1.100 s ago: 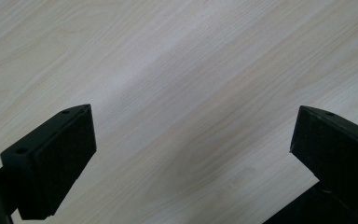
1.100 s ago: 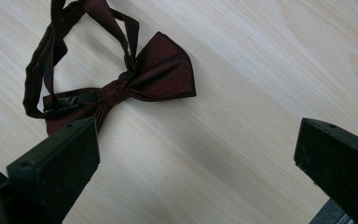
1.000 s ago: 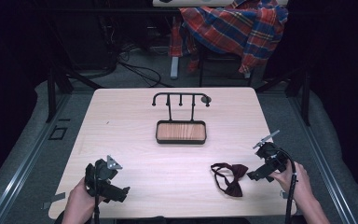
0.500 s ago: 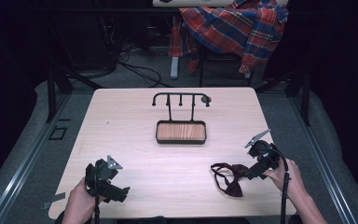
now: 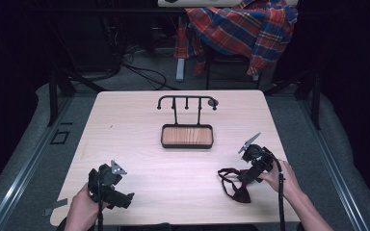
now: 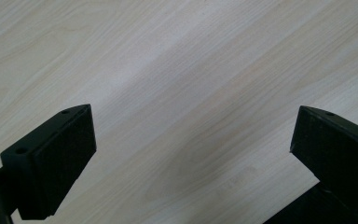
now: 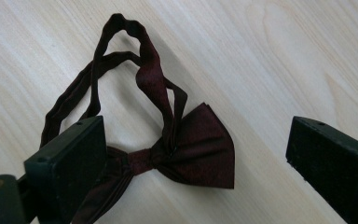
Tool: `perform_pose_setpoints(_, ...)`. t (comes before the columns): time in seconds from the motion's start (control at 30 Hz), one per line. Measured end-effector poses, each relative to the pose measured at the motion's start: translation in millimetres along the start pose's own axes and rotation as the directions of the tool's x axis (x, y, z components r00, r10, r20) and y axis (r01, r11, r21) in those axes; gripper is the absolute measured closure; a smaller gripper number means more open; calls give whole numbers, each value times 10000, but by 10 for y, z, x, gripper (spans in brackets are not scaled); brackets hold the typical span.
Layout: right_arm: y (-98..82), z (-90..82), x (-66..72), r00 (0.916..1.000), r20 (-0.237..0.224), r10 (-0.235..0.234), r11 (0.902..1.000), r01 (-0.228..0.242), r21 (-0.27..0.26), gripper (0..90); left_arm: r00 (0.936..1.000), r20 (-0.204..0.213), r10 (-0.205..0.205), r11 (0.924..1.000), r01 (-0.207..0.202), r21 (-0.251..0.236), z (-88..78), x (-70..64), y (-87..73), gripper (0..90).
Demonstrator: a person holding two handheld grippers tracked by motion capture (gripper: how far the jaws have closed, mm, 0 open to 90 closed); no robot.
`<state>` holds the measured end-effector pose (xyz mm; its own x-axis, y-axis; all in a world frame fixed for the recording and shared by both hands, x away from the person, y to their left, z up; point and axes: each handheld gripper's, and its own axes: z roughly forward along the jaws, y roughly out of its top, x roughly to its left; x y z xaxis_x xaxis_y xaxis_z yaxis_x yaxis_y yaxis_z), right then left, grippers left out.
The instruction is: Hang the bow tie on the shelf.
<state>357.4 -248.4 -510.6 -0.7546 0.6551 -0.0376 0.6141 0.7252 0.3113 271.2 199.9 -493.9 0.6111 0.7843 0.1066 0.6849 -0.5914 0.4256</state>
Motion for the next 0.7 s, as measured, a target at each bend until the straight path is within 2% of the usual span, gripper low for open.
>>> perform_pose_setpoints(0.03, 4, 17, 7, 10000, -89, 36, 9999, -37, -135, 65, 10000, -3, 6, 10000, -6, -2, 0, -1, 1, 1)
perform_pose_setpoints(0.07, 20, 18, -3, 9997, -15, -224, 9997, 224, -55, 80, 10000, -7, 10, 10000, -10, 8, 1, -2, 2, 1)
perform_pose_setpoints(0.13, 48, 55, -9, 9993, 11, -382, 9991, 382, -180, 151, 10000, -15, 0, 10000, 0, 23, 2, 0, 3, 1)
perform_pose_setpoints(0.17, 67, 56, -12, 9985, 78, -538, 9985, 539, -68, 166, 10000, 7, -21, 10000, 21, 10, 3, 1, 2, 1)
perform_pose_setpoints(0.27, 97, 104, 5, 9987, -77, -502, 9985, 501, -206, 259, 10000, 22, -36, 10000, 36, 1, 4, 4, 1, 1)
perform_pose_setpoints(0.3, 113, 120, 15, 9984, -167, -542, 9984, 540, -139, 296, 10000, 27, -27, 10000, 27, -1, 3, 3, 1, 1)
perform_pose_setpoints(0.33, 131, 129, 29, 9976, -43, -687, 9976, 687, 2, 312, 10000, 20, -20, 10000, 20, 3, 1, 3, 1, 1)
perform_pose_setpoints(0.4, 157, 156, 62, 9960, -198, -866, 9962, 865, -68, 374, 10000, 44, -29, 10000, 29, -38, -3, 6, -1, 1)
perform_pose_setpoints(0.47, 197, 179, 92, 9940, -117, -1086, 9940, 1087, 89, 422, 10000, 35, -40, 10000, 40, -30, -1, 10, -1, 1)
perform_pose_setpoints(0.6, 262, 258, 146, 9913, -189, -1304, 9911, 1308, 248, 507, 10000, 41, -34, 10000, 34, -7, 2, 7, 0, 1)
perform_pose_setpoints(0.63, 278, 266, 157, 9900, -149, -1404, 9889, 1409, 463, 531, 10000, 39, -28, 10000, 28, -12, 1, 9, -1, 1)
perform_pose_setpoints(0.7, 286, 294, 171, 9900, -70, -1411, 9885, 1412, 535, 577, 10000, 50, -46, 10000, 47, -32, 0, 10, -2, 1)
